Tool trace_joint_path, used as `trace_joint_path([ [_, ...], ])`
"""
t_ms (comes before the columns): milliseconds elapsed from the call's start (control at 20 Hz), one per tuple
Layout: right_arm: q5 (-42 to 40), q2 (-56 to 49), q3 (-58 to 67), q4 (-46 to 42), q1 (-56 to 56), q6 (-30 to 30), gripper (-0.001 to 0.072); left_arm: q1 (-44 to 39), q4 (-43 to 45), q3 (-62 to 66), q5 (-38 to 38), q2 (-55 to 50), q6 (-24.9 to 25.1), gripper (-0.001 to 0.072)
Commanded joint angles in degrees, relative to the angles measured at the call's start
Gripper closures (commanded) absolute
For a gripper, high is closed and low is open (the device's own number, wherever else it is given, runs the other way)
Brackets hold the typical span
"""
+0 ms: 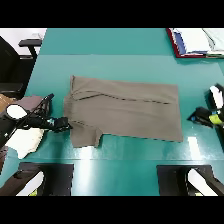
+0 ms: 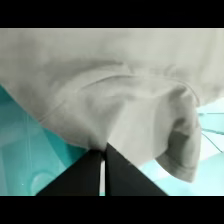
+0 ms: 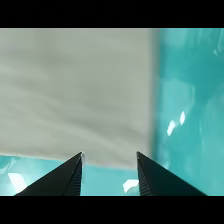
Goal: Fold the shirts.
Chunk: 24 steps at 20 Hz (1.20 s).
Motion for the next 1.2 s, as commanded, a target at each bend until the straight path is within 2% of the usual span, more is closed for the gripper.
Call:
trace_joint_path([
  [0, 0.3, 1.0, -10.5, -1.7, -11.3, -0.7, 0.0194, 0.0, -0.1, 0.5, -1.7, 1.5, 0.3, 0.0679],
  [150, -2.8, -2.4, -16.6, 4.4, -15.5, -4.1, 0.0206, 0.0, -0.2, 0.5, -1.6, 1.5, 0.3, 0.0679],
  [200, -4.7, -3.6, -17.8, 7.0, -15.5, -4.4, 0.0223, 0.0, -0.2, 0.5, -1.6, 1.5, 0.2, 0.0679],
  [250, -6.4, -4.7, -18.4, 9.8, -15.5, -5.3, 0.028, 0.0, -0.2, 0.5, -1.6, 1.5, 0.2, 0.0679],
  [350, -8.5, -6.8, -18.6, 14.4, -14.4, -6.4, 0.0284, 0.0, -0.2, 0.5, -1.5, 1.5, 0.1, 0.0679],
  [450, -9.0, -8.9, -17.1, 14.6, -10.9, -6.4, 0.0287, 0.0, -0.2, 0.5, -1.6, 1.5, 0.1, 0.0679],
  [500, -9.0, -9.9, -16.2, 14.5, -8.2, -6.4, 0.0347, 0.0, -0.2, 0.5, -1.6, 1.5, 0.2, 0.0679],
  [550, -8.9, -10.6, -15.2, 14.3, -5.5, -6.4, 0.0484, 0.0, -0.1, 0.5, -2.1, 1.5, 0.3, 0.0679],
  [700, -7.6, -10.8, -11.3, 10.6, 3.1, -6.3, 0.0698, 0.0, 3.4, 0.7, -6.7, 2.9, -0.3, 0.0681],
  [850, -2.7, -5.5, -7.1, 1.9, 8.2, -3.4, 0.0697, 0.0, 10.4, 1.0, -12.3, 9.8, -4.2, 0.0681],
  [1050, 6.9, 5.9, -2.5, -7.5, 10.2, 0.5, 0.0698, 0.0, 9.3, 2.7, -22.2, 18.6, -7.1, 0.0681],
  [1150, 7.5, 9.5, -0.1, -8.2, 10.2, 1.9, 0.0699, 0.0, 9.1, 6.3, -23.7, 18.8, -7.0, 0.0681],
])
